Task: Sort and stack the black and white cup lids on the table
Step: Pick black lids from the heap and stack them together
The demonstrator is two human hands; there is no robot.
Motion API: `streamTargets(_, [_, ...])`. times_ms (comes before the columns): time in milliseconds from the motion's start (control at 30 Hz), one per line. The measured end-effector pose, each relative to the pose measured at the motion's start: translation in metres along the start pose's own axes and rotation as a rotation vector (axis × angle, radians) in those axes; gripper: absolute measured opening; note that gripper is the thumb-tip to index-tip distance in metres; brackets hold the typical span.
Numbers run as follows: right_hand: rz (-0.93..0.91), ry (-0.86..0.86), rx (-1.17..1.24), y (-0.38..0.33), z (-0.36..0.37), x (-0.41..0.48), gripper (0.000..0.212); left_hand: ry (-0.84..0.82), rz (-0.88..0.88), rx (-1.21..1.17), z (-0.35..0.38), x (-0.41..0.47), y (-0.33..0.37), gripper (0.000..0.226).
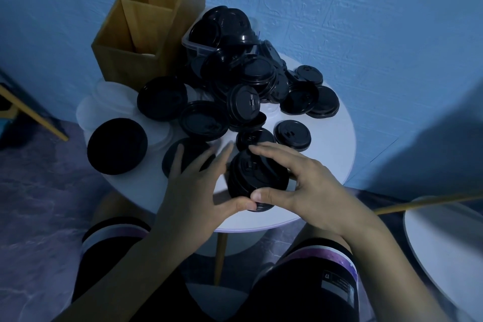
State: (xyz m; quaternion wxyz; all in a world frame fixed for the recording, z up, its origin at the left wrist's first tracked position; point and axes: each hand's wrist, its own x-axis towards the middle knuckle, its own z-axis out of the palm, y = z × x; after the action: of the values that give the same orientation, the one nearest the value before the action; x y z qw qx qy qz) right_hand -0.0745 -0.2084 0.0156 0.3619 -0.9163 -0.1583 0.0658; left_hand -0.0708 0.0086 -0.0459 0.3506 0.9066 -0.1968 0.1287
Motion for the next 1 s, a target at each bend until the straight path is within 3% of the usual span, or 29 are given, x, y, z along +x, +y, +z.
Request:
streamTargets(367, [-0.006,0.005,0.013,0.003,0.002,-0.002,0.072,0.036,0.055,0.112,-0.001,0.0,0.001,0.089])
streamTargets(567, [0.072,0.004,0.035,0.005,0.003,-0.007,0.081,0.07,0.1,0.186,-0.005,0.0,0.008,0.086])
streamTargets(833, [0.058,0.005,0.057,0.005,0.005,-0.005,0.081,-0.014,0.087,0.221,-0.008,0.0,0.002,0.089])
streamTargets(1000, [0.036,0.063,0.123,0.009,0.01,-0.007,0.092,-0.033,0.132,0.292,-0.017,0.0,0.0,0.091])
